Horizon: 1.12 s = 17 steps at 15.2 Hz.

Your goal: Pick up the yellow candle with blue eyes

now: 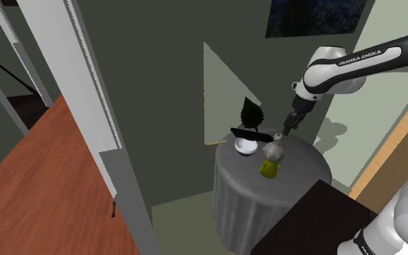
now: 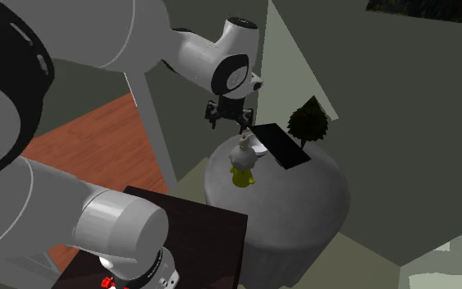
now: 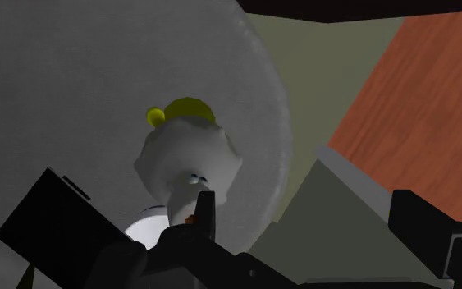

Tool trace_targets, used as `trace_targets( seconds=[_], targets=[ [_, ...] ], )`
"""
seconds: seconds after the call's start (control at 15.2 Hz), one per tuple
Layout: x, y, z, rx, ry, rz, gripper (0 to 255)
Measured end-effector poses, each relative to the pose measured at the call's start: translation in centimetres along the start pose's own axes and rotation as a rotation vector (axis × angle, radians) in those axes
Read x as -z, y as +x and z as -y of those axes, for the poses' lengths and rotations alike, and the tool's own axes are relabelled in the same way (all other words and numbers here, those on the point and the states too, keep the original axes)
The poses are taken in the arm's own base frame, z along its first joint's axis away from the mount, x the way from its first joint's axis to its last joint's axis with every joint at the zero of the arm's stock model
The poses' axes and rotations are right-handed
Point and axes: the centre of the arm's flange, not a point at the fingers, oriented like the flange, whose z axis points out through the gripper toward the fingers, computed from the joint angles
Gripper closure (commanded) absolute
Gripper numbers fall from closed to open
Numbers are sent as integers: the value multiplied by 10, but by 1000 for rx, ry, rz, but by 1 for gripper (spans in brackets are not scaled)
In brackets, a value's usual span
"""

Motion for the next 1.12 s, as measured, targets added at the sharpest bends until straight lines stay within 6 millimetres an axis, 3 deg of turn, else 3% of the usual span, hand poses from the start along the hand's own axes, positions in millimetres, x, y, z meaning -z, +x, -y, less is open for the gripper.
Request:
trace_targets(
  seconds=[0.46, 0.99, 1.06, 1.12],
  targets=[
    [-52, 35, -59, 79, -12, -59, 0],
    [-94, 37, -68, 90, -14, -66, 0],
    [-96, 37, -69, 90, -15, -66, 255],
    [-97, 37, -69, 90, -15, -66, 255]
  ],
)
